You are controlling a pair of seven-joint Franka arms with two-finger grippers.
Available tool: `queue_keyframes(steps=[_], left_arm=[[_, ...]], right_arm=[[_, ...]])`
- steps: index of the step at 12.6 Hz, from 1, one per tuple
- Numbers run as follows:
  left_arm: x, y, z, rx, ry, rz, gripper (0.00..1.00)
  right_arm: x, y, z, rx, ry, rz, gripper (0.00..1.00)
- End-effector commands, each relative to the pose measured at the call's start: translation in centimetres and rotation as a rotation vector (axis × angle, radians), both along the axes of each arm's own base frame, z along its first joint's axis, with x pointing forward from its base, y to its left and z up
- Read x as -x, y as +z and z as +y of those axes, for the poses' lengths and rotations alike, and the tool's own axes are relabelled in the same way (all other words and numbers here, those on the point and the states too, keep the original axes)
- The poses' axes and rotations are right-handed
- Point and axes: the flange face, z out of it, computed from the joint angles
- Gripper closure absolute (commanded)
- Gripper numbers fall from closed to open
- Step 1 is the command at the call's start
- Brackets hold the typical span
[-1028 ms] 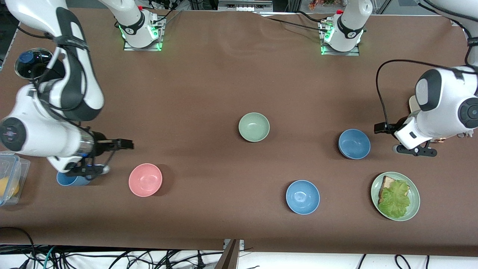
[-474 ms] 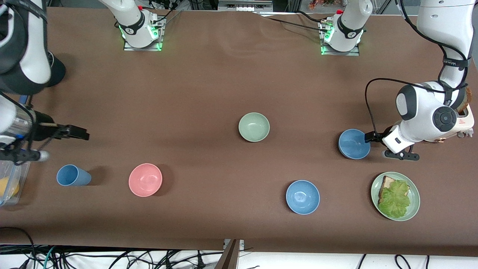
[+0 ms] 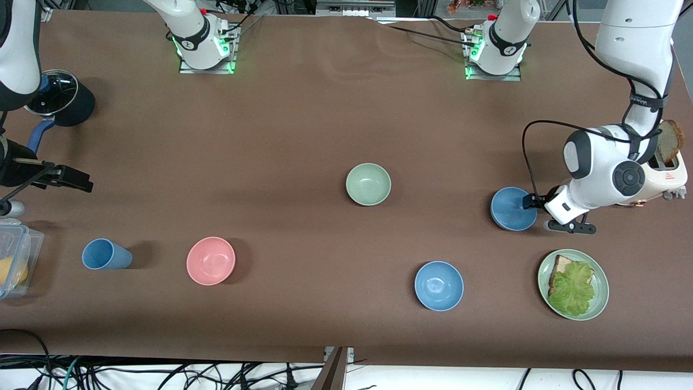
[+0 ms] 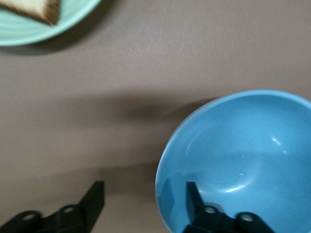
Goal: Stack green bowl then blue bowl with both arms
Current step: 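Grasp the rim of the light blue bowl with the left gripper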
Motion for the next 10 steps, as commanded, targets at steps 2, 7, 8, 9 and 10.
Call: queue_keyframes(steps=[2, 7, 8, 9, 10], left_arm=[[-0.1, -0.6, -0.6, 0.012, -0.003, -0.018, 0.89], [-0.2, -0.2, -1.7, 0.013, -0.009, -0.018, 1.00], [-0.4, 0.0, -1.9, 0.012, -0.021, -0.022, 1.00], [-0.5, 0.7, -1.9, 0.013, -0.021, -0.031, 1.00], [-0.5, 2.0, -2.1, 0.020, -0.019, -0.030, 1.00]], right_arm=[[2.5, 2.8, -0.1, 0.010, 0.020, -0.032, 0.00], [3.9, 3.5, -2.0, 0.010, -0.004, -0.035, 0.00], [4.0, 3.5, -2.1, 0.004, 0.000, -0.029, 0.00], [4.3, 3.9, -2.5, 0.004, 0.024, -0.029, 0.00], [4.5, 3.9, -3.0, 0.001, 0.041, -0.027, 0.00]])
